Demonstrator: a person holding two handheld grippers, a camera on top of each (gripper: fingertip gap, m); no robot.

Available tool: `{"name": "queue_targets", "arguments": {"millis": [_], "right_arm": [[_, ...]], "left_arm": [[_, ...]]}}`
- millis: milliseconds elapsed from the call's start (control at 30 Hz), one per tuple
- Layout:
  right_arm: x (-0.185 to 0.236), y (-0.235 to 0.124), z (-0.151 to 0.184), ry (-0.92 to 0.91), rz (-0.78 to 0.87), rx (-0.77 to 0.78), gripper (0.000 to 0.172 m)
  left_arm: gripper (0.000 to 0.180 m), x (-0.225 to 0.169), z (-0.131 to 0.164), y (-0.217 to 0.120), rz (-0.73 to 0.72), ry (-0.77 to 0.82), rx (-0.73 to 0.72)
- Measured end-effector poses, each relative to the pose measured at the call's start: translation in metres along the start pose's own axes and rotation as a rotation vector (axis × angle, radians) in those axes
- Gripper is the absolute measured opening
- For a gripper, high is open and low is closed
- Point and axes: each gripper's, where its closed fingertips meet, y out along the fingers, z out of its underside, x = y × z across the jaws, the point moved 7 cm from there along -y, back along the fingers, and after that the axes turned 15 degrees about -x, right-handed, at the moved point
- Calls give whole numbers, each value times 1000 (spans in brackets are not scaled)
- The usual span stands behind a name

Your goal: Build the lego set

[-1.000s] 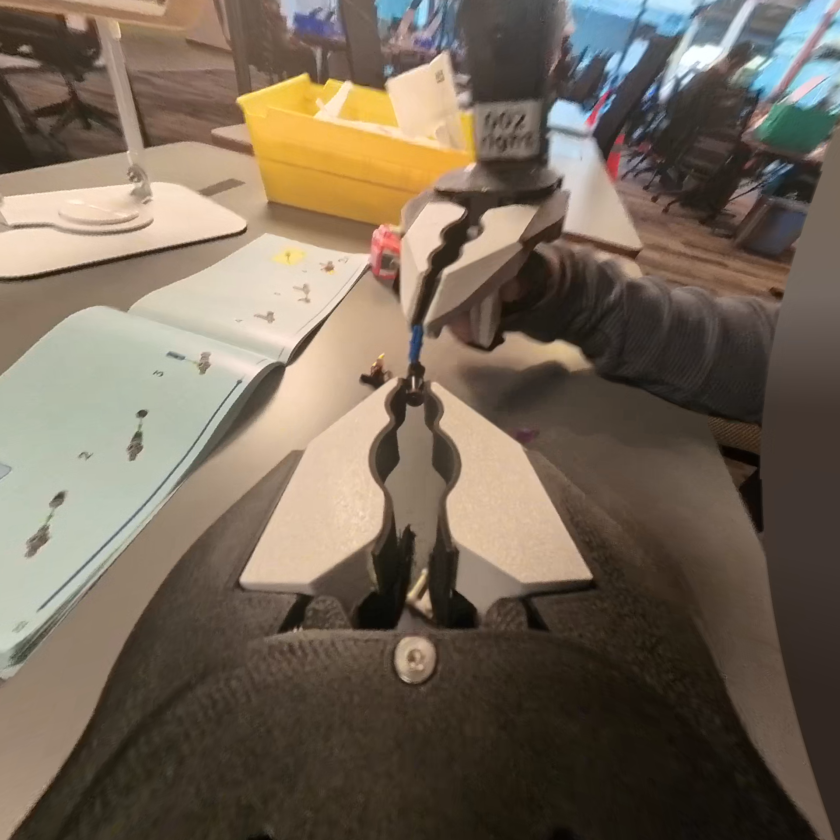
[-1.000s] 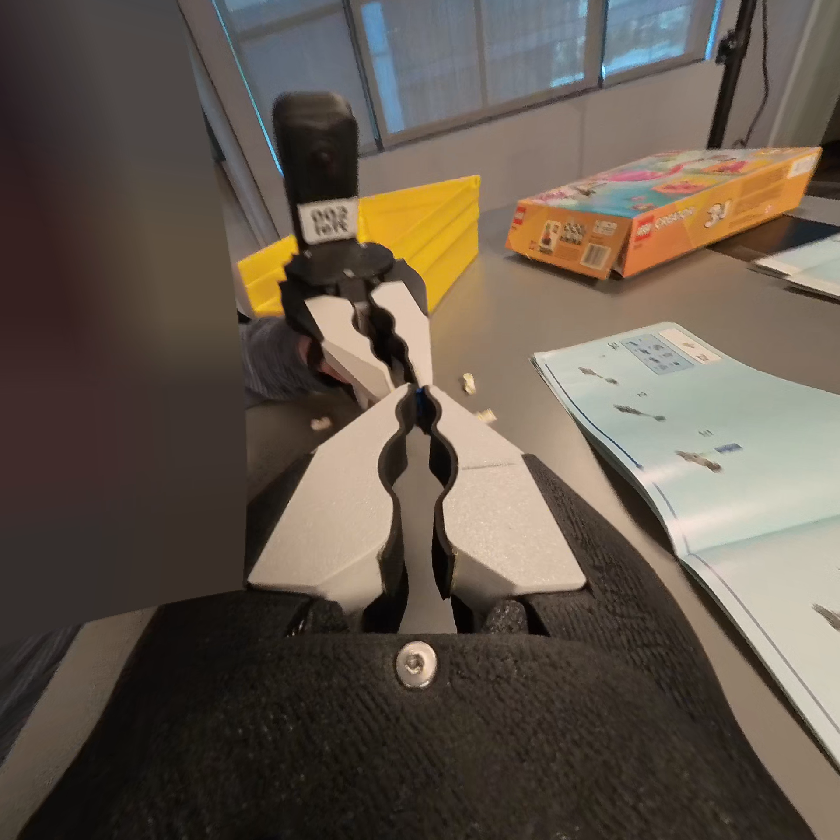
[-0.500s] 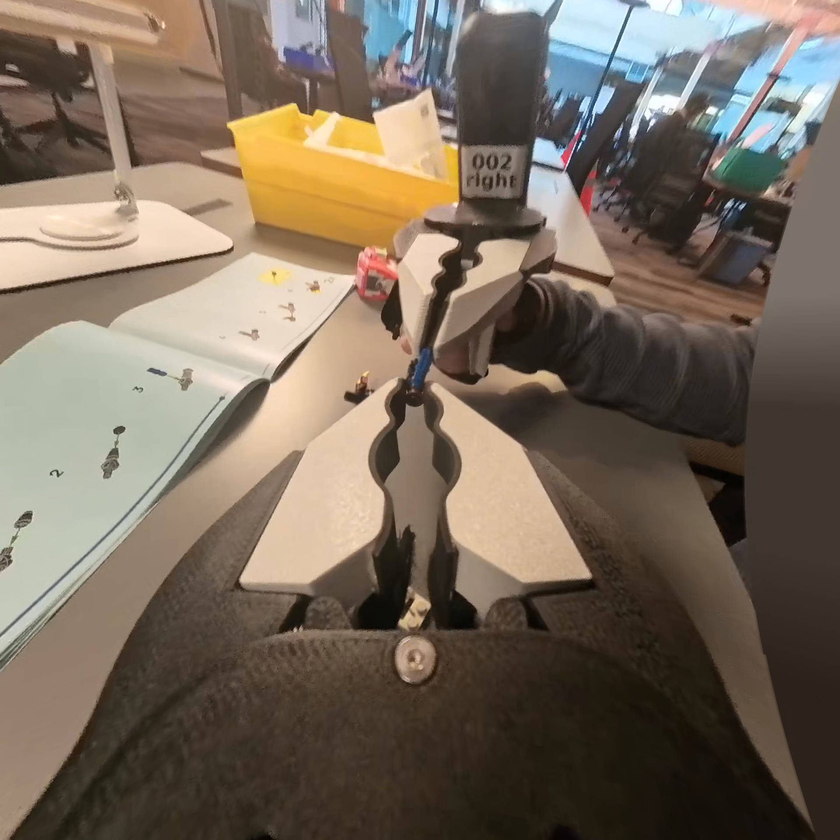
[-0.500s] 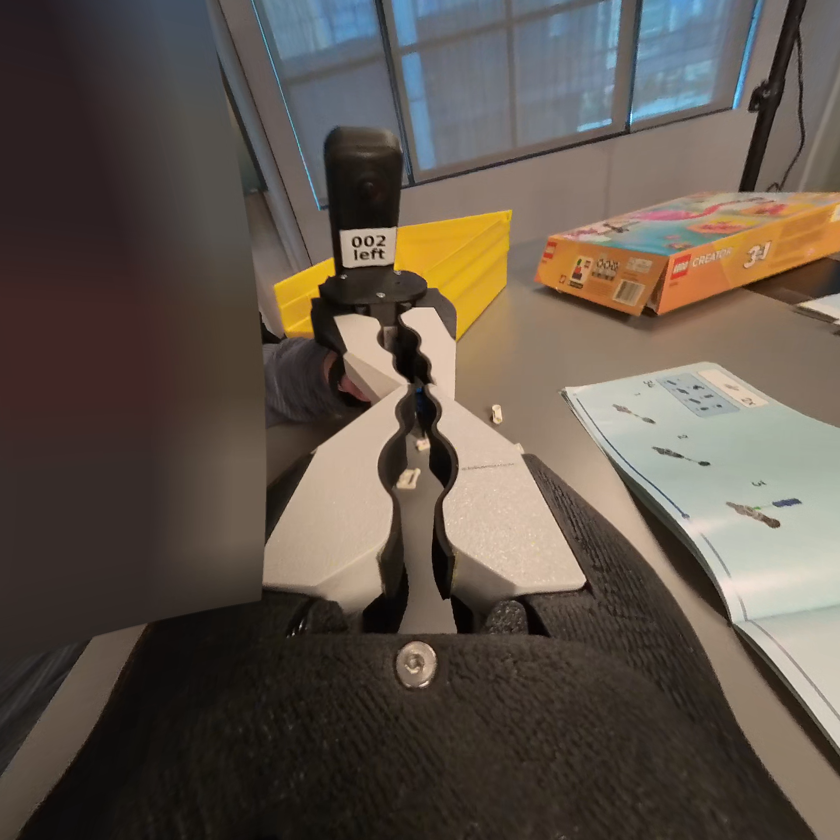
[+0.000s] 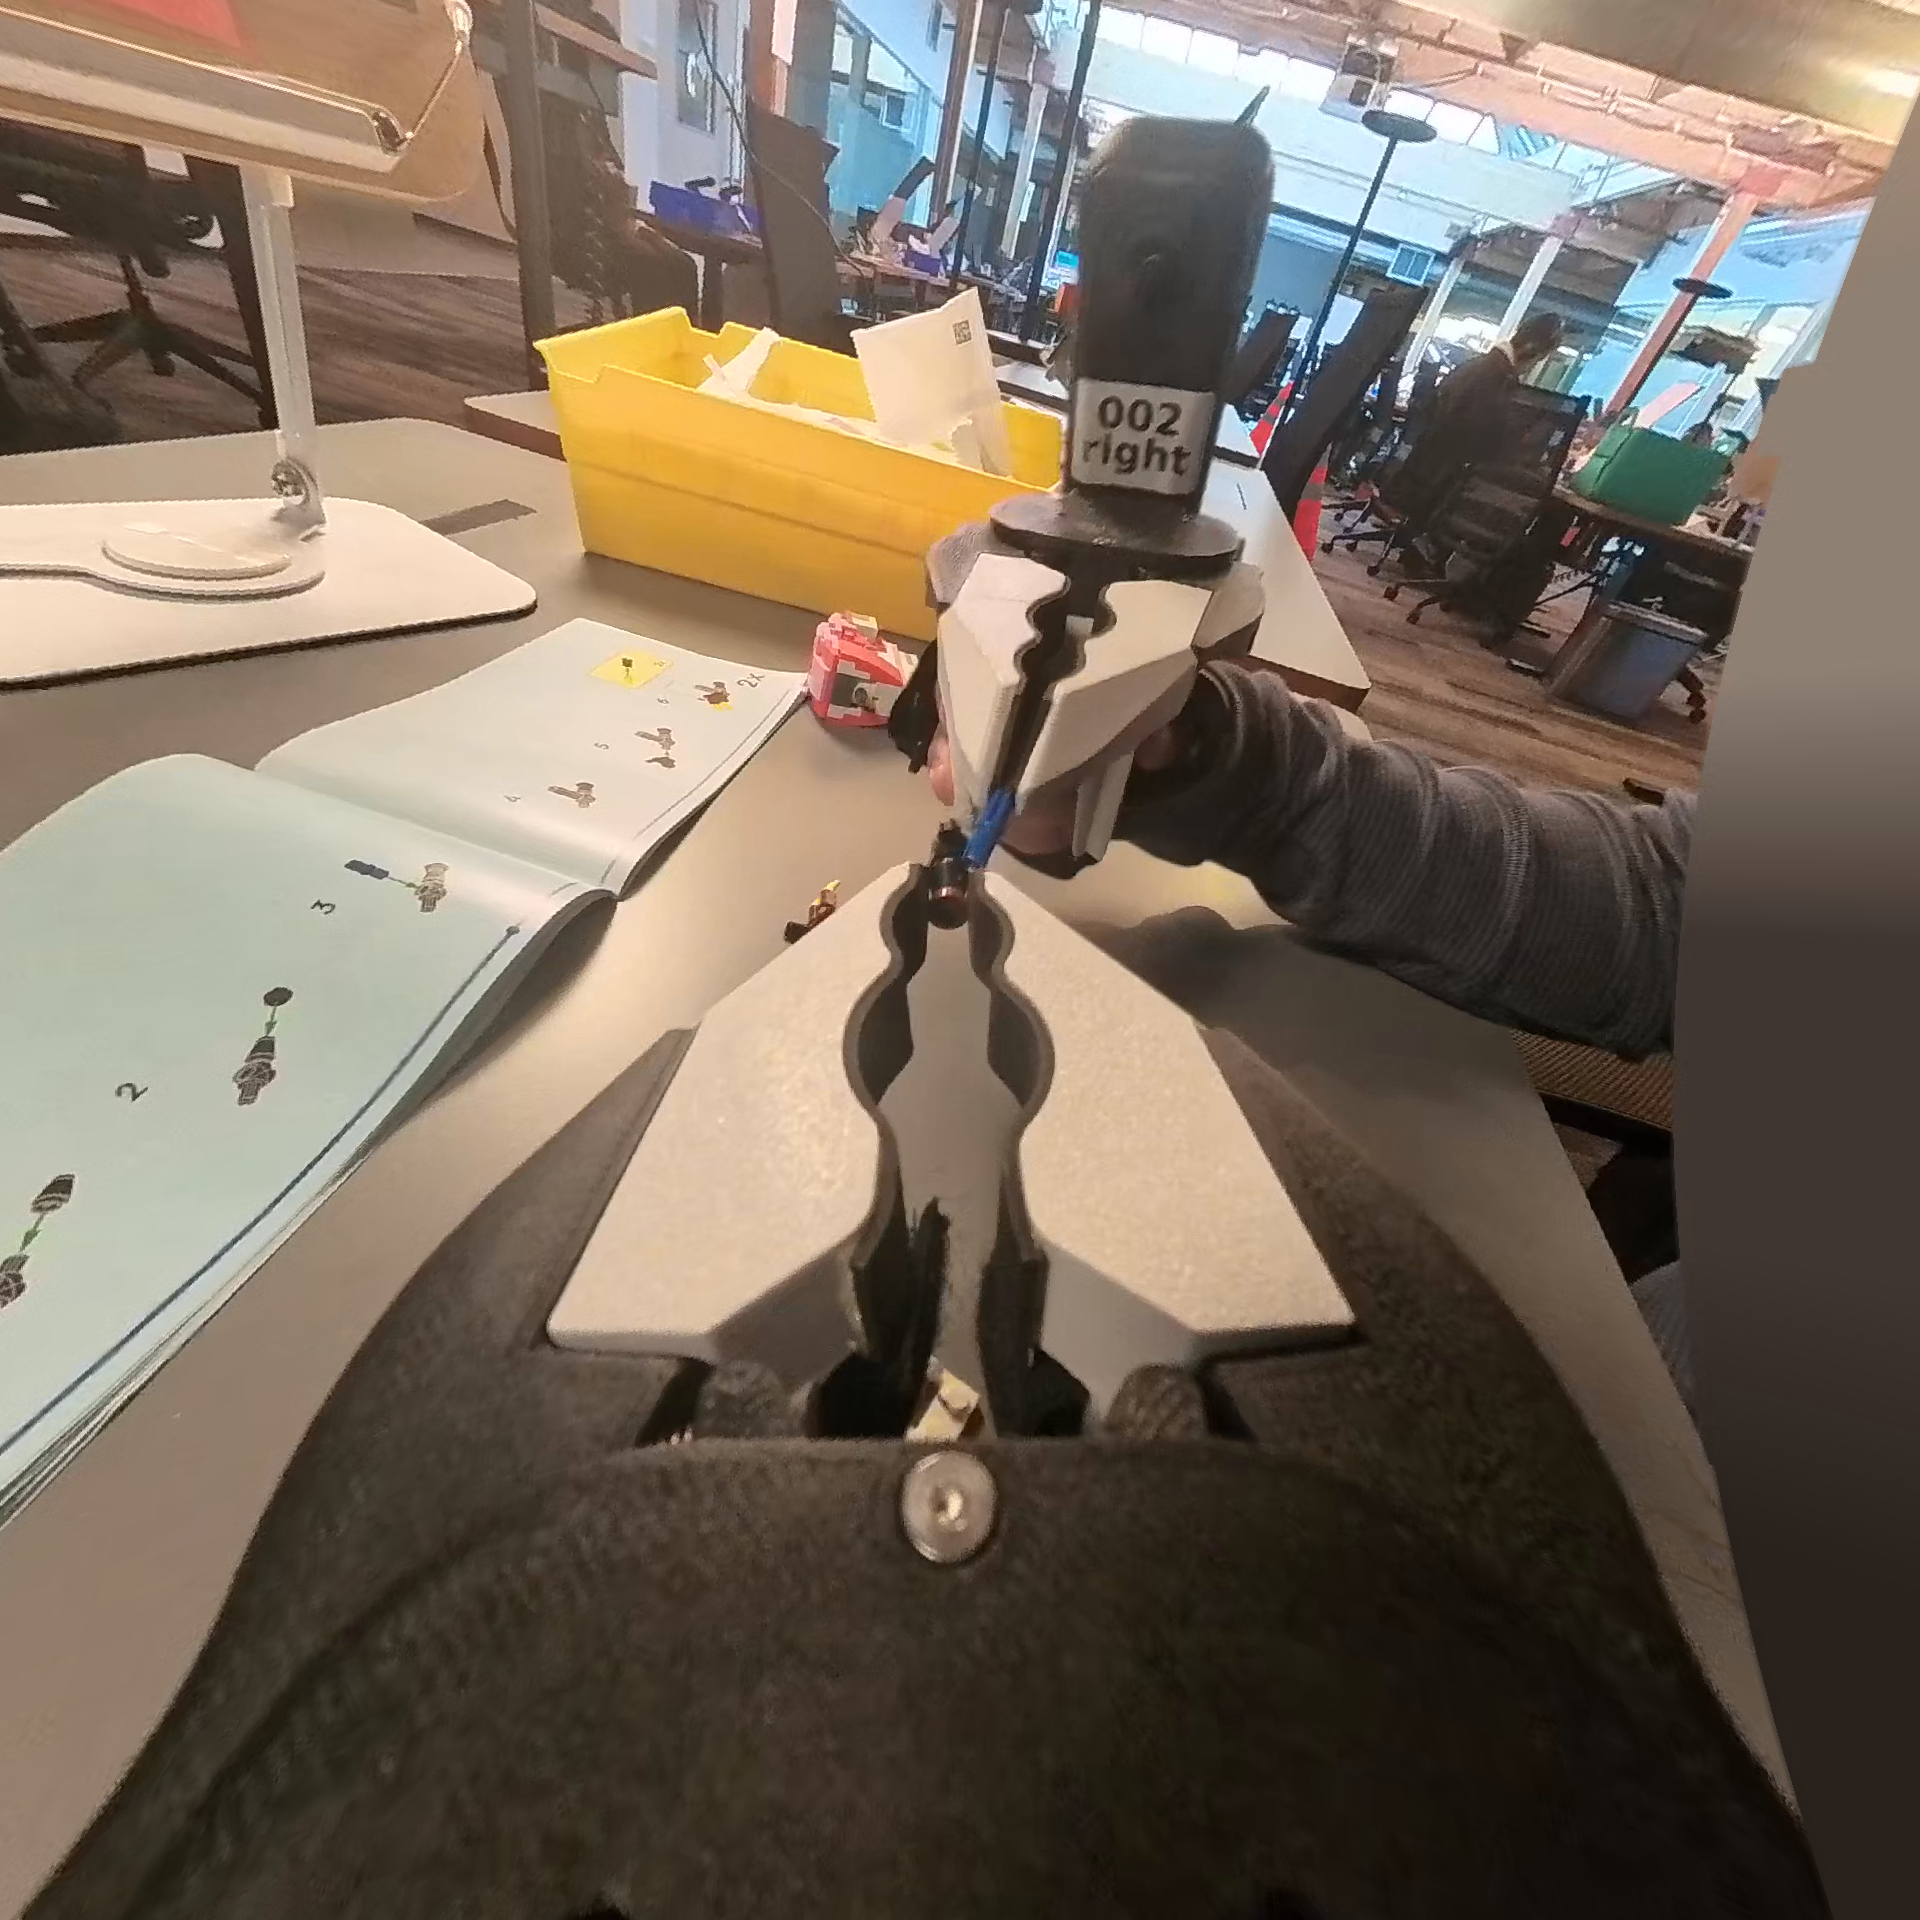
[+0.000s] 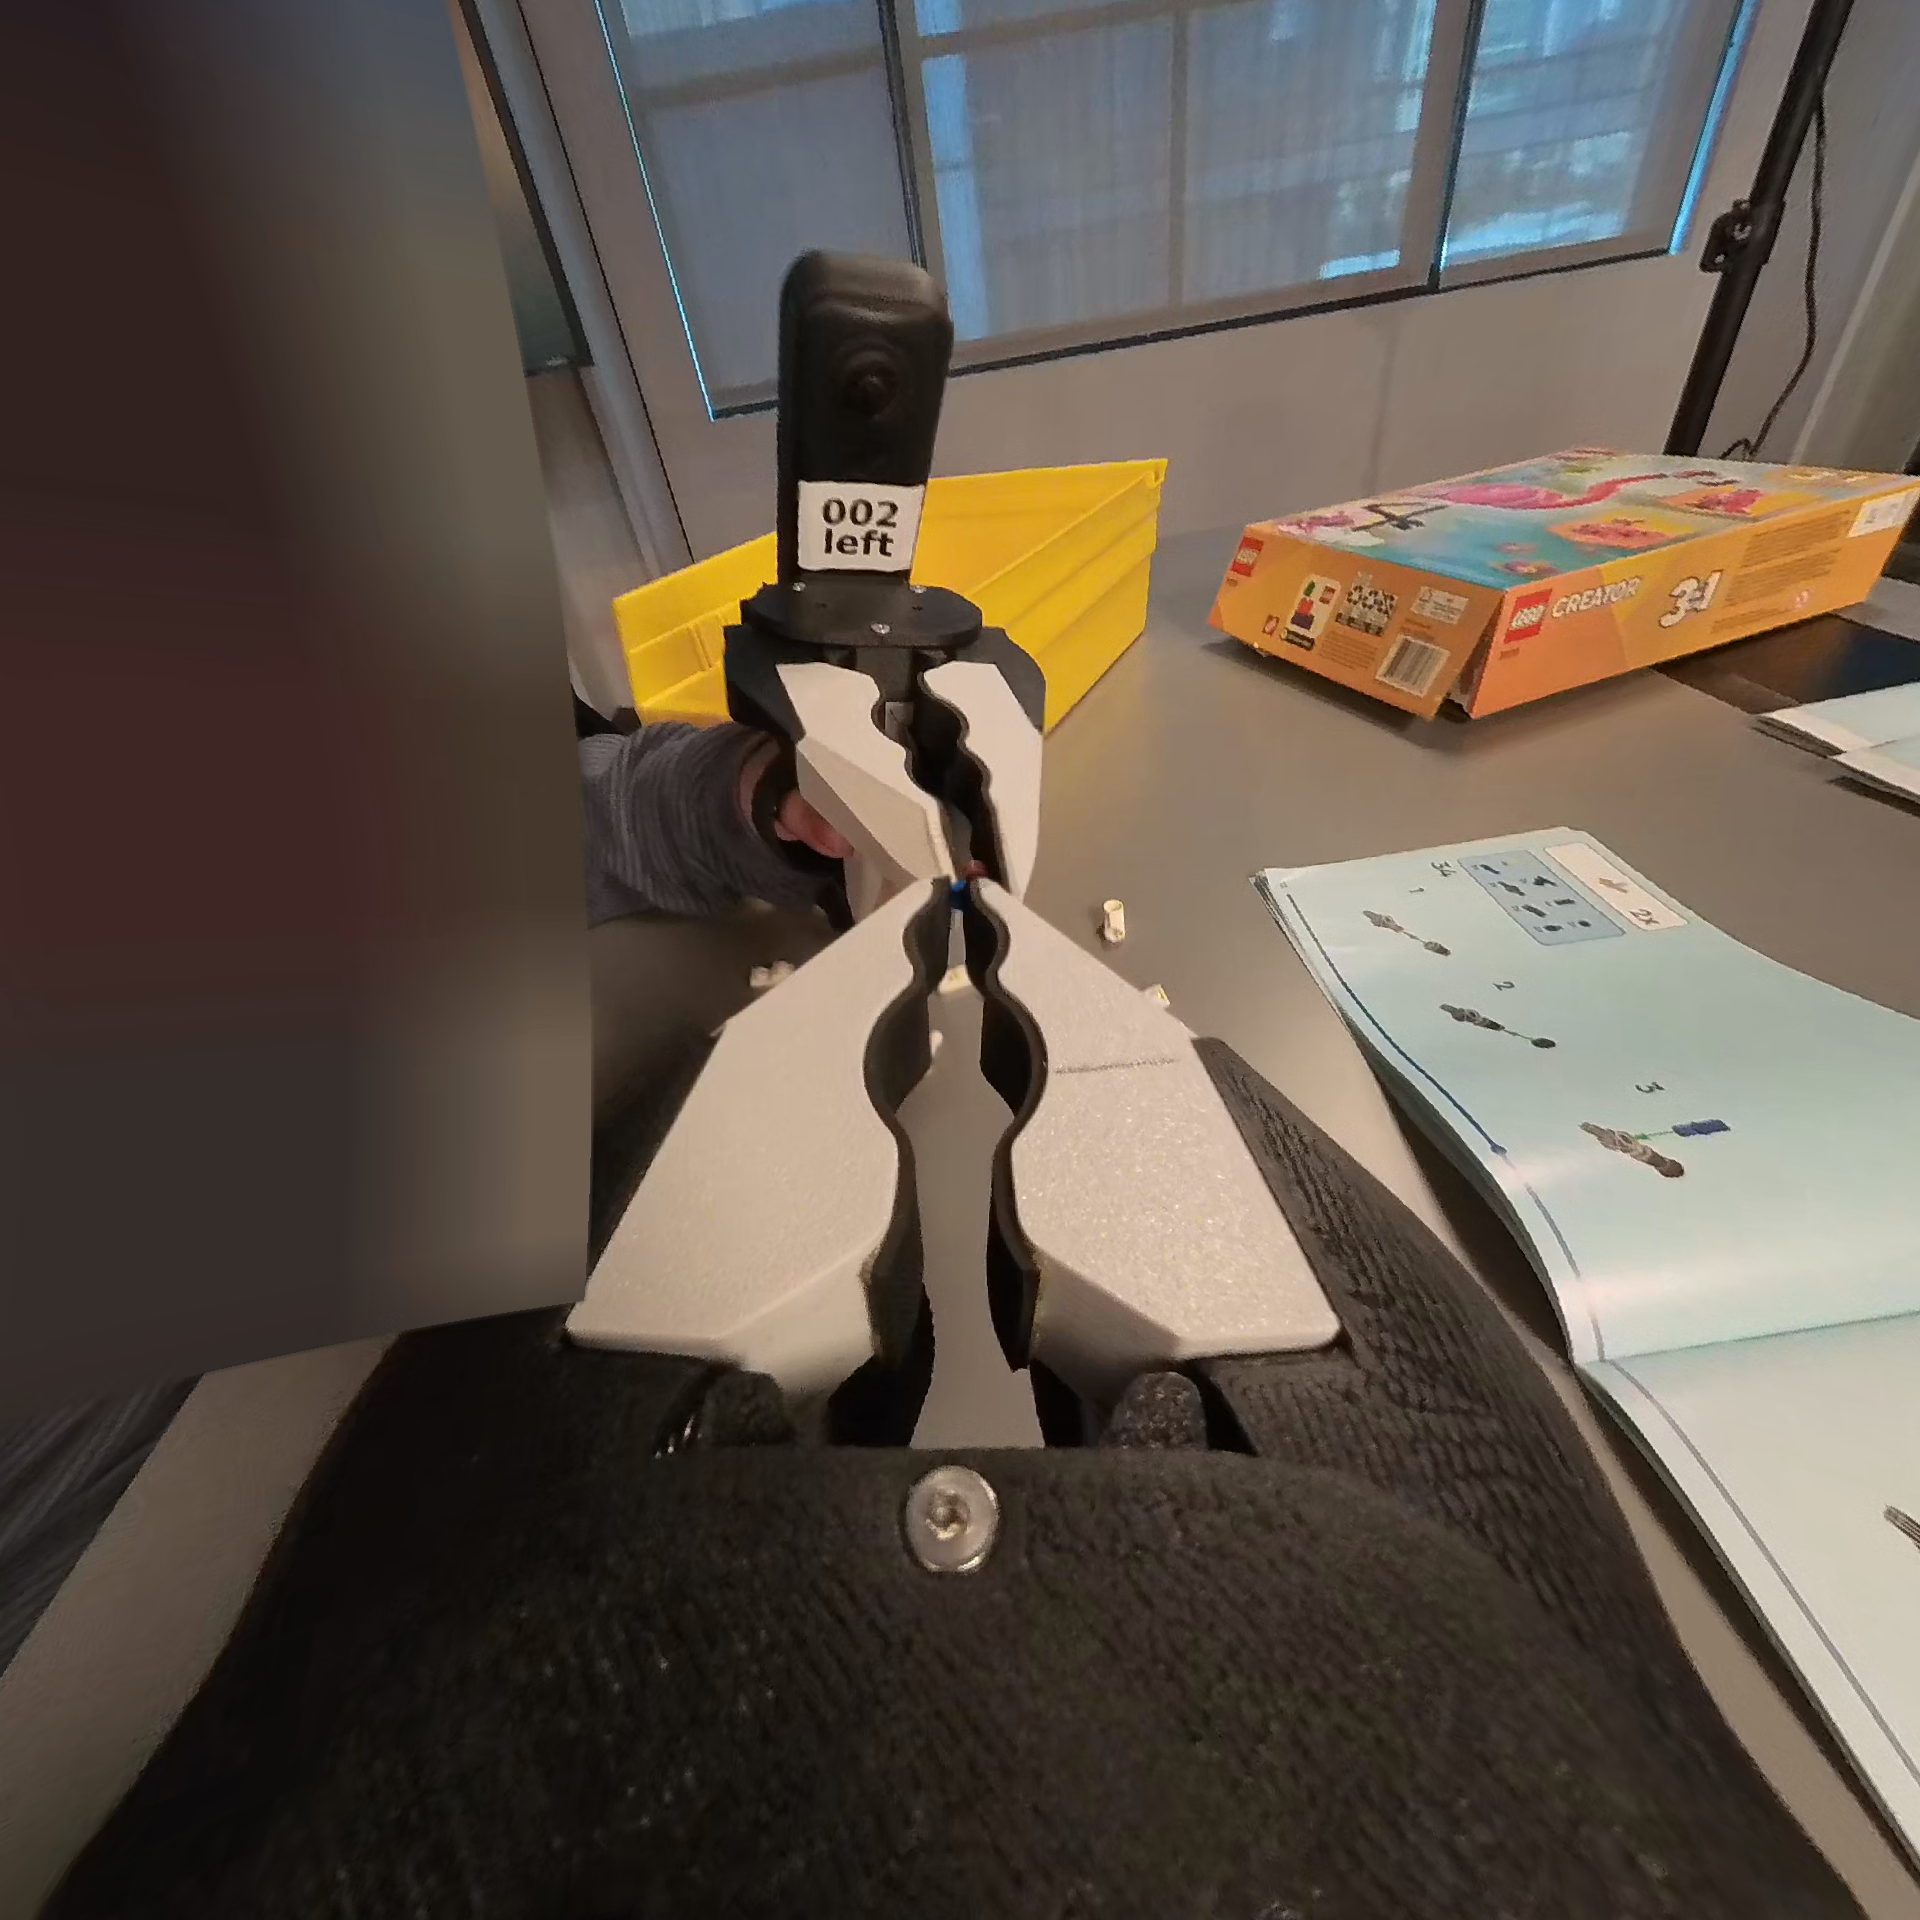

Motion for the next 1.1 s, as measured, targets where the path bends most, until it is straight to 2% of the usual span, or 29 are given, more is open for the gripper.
{"name": "queue_targets", "arguments": {"millis": [33, 100, 233, 400, 700, 1100], "right_arm": [[-1, -1, 1, -4, 9, 22, 0], [-4, -5, 7, -12, 51, 120, 0], [-11, -16, 35, -31, 136, 462, 0], [-7, -14, 50, -55, 162, 655, 0], [-4, -6, 50, -145, 197, 716, 1], [-6, -4, 50, -126, 218, 693, 1]], "left_arm": [[5, 1, 1, 0, -12, -2, 10], [5, 6, 4, -1, -63, 22, 62], [5, 14, 10, -4, -147, 91, 155], [5, 13, 13, -3, -154, 110, 191], [5, 13, 15, -2, -156, 126, 218], [5, 13, 17, -2, -159, 134, 230]]}}
